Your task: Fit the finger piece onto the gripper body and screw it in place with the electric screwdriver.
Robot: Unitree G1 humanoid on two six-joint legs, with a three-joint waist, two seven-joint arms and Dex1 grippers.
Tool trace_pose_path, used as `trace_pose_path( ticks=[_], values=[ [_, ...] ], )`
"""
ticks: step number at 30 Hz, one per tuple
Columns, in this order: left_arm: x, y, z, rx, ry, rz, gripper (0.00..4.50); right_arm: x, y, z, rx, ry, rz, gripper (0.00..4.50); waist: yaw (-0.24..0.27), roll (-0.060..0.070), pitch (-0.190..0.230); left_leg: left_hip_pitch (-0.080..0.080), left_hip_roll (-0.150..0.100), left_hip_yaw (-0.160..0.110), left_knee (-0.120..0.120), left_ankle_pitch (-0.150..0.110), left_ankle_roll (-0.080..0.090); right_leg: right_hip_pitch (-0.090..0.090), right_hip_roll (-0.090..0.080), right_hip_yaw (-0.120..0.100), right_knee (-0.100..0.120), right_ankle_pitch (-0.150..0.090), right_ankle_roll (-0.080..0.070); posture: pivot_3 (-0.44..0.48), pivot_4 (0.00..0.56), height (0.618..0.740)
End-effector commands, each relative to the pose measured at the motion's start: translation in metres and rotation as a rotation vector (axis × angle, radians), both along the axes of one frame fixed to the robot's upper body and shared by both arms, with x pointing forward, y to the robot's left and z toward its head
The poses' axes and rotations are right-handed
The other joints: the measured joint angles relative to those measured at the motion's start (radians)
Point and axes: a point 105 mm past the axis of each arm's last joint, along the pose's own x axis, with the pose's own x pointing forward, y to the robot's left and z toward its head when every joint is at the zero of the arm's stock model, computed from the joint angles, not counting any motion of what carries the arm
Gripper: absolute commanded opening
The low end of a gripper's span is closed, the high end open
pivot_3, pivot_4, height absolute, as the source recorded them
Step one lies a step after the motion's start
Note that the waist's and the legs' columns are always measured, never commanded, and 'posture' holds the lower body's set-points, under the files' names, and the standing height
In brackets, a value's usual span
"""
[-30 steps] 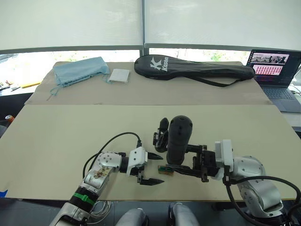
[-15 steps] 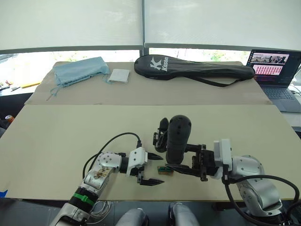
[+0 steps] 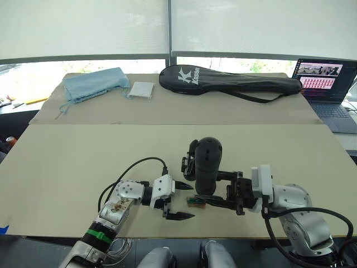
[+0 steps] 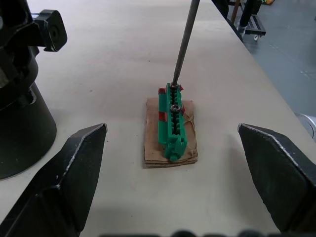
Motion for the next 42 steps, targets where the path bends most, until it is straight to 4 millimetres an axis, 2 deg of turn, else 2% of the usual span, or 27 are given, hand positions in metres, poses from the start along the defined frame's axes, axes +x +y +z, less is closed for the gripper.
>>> trace_pose_path(
  ticks=[1, 7, 13, 27, 34, 42],
  values=[
    [-0.01, 0.007, -0.016, 0.031, 0.057, -0.039, 4.5, -0.004, 0.001, 0.009, 0.012, -0.043, 0.016, 1.91, 0.0, 0.0, 0.0, 0.0, 0.0, 0.0, 0.0, 0.0, 0.0, 0.0, 0.0, 0.0, 0.0, 0.0, 0.0, 0.0, 0.15, 0.74],
    [-0.004, 0.016, -0.011, 0.025, 0.046, -0.032, 4.5, -0.006, 0.001, 0.014, 0.025, -0.039, 0.025, 1.91, -0.007, 0.0, 0.0, 0.0, 0.001, 0.0, 0.0, 0.0, 0.0, -0.001, 0.0, 0.0, 0.0, 0.0, 0.0, 0.0, 0.15, 0.74],
    [-0.004, 0.017, -0.004, 0.003, 0.041, -0.042, 4.5, -0.006, 0.002, 0.017, 0.037, -0.039, 0.024, 1.91, -0.017, 0.0, 0.0, 0.0, 0.001, 0.0, 0.0, 0.0, 0.0, -0.001, 0.0, 0.0, 0.0, 0.0, 0.0, 0.0, 0.15, 0.74],
    [0.001, 0.028, 0.01, -0.065, 0.028, 0.01, 4.5, -0.011, 0.004, 0.037, 0.072, -0.081, 0.037, 1.91, -0.025, -0.001, 0.001, -0.001, 0.001, 0.0, -0.001, 0.0, 0.0, -0.002, 0.0, 0.0, 0.0, 0.0, -0.001, 0.0, 0.15, 0.74],
    [-0.002, 0.045, 0.026, -0.131, 0.017, 0.026, 4.5, -0.013, 0.001, 0.05, 0.092, -0.105, 0.027, 1.91, -0.025, -0.001, 0.001, -0.001, 0.001, 0.0, -0.001, 0.0, 0.0, -0.002, 0.0, 0.0, 0.0, 0.0, -0.001, 0.0, 0.15, 0.74],
    [-0.006, 0.066, 0.057, -0.2, 0.016, 0.029, 4.5, -0.011, -0.005, 0.072, 0.126, -0.133, -0.005, 1.91, -0.025, -0.003, 0.002, -0.001, 0.001, 0.0, -0.001, 0.0, 0.0, -0.002, 0.0, 0.0, 0.0, 0.0, -0.001, 0.0, 0.15, 0.74]
  ],
)
